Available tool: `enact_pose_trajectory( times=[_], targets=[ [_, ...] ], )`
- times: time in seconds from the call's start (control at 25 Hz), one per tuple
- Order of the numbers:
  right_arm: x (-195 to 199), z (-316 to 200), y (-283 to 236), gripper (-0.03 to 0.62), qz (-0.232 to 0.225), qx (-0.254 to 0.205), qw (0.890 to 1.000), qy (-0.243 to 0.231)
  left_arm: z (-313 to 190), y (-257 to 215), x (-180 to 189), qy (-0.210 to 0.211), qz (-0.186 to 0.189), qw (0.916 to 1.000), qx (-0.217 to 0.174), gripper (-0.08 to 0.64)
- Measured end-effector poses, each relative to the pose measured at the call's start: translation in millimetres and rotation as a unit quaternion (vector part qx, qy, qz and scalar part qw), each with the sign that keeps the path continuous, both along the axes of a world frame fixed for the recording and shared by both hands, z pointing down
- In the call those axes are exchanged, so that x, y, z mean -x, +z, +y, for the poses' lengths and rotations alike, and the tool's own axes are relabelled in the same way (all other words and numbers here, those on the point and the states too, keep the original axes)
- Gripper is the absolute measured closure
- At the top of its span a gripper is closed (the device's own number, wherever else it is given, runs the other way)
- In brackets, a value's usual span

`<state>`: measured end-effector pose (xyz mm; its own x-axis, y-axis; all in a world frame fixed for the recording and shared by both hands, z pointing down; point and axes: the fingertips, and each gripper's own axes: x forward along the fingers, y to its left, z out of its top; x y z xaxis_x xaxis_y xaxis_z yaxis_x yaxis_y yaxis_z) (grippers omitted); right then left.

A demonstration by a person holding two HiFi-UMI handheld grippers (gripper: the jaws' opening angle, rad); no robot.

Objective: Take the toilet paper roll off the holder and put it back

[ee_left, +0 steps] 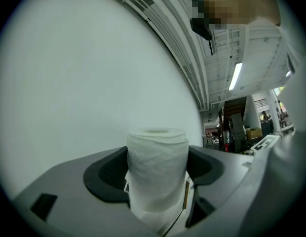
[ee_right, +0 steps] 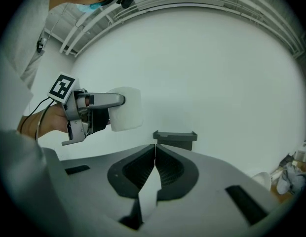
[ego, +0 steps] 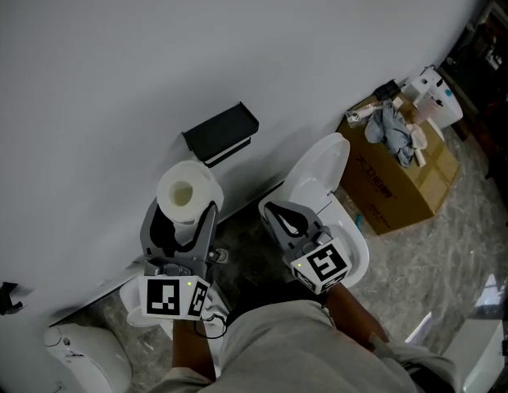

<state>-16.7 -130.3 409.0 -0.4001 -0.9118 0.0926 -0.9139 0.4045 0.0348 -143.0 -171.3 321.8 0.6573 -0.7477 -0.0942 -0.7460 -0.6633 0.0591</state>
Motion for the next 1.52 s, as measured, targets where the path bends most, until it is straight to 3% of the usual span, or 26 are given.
enact_pose_trajectory(
  times=[0.48, 0.84, 1.52],
  targets=[
    [4.2, -16.4, 14.1, 0.588, 0.003, 0.021, 1.0, 0.007, -11.0, 4.3, 1.1, 0.008, 0.012, 0.9998, 0.014, 0.202],
    [-34.0, -42.9, 18.2, 0.588, -0.018, 0.021, 1.0, 0.013, -39.4, 1.1, -32.2, 0.003, -0.006, 0.9999, 0.014, 0.202],
    [-102.6, -120.9, 8.3, 0.588, -0.062, 0.004, 0.997, -0.047, -94.3, -24.2, -97.5, -0.079, -0.043, 0.996, 0.001, 0.202]
  ],
)
